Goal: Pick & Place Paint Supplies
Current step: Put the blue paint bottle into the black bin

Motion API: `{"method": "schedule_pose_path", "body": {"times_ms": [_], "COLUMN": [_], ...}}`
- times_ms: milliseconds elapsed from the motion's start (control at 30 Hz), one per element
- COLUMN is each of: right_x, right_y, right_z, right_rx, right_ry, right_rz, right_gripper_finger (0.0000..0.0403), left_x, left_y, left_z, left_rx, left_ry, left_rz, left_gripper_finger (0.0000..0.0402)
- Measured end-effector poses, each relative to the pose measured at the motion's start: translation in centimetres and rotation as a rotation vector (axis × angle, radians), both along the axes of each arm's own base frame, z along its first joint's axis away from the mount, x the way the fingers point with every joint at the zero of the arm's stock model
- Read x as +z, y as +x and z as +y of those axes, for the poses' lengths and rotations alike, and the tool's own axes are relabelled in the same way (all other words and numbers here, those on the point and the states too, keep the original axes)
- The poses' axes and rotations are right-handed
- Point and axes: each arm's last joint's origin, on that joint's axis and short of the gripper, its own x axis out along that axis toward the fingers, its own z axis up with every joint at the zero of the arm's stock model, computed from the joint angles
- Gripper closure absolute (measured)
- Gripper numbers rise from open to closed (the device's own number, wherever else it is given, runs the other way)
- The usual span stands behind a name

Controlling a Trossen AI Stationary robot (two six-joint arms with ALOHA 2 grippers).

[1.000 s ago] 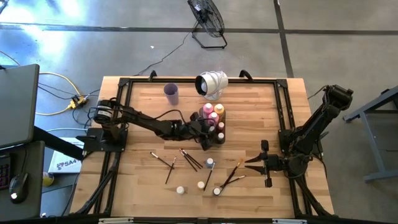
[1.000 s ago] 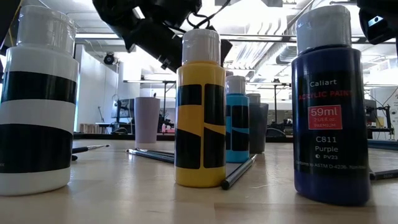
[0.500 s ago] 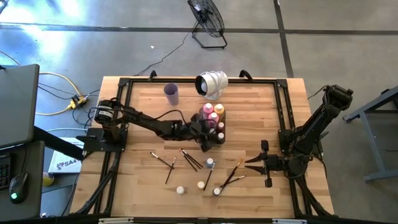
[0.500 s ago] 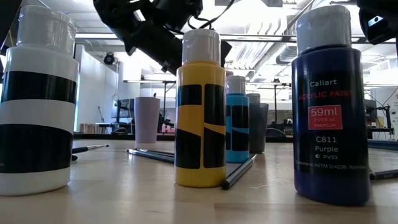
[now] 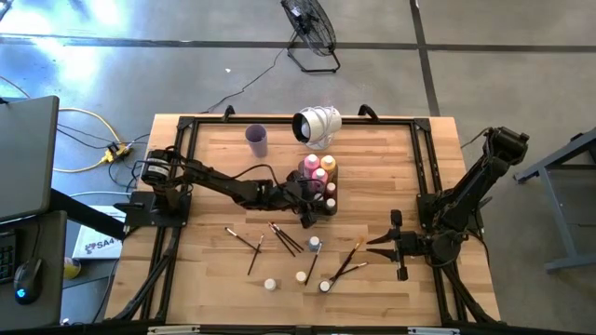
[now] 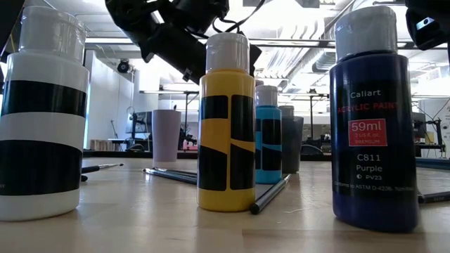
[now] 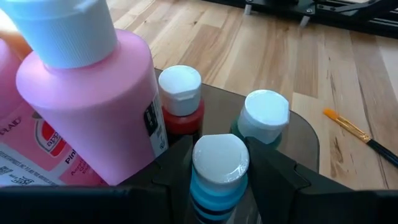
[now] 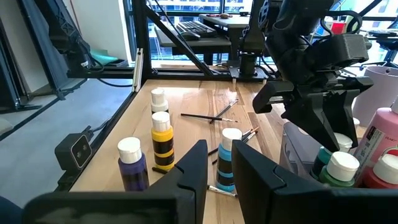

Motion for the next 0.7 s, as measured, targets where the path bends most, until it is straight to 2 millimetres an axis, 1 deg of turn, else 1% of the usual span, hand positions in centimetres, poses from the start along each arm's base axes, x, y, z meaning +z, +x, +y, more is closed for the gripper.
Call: {"method": "schedule_pose_path", "body": {"times_ms": [500, 600, 700], "right_x": [0.00, 0.01, 0.00], "right_y": [0.00, 0.00, 0.00], "right_z": [0.00, 0.00, 0.00], "right_rx": [-0.001, -0.001, -0.001], "right_ry": [0.000, 0.000, 0.000], "right_rz": [0.000, 0.000, 0.000], "right_gripper_finger": [0.0339, 0.0339, 0.0339], "left_x": [0.00, -0.08, -0.15], "left_y": [-0.03, -0.07, -0.11], "left_z": [-0.01, -0.01, 0.00], "left_rx": [-0.016, -0.016, -0.015], "left_ry": [0.021, 0.021, 0.022], "left_rz": [0.011, 0.021, 0.030], "left_gripper_finger": [0.0259, 0.0244, 0.0215]}}
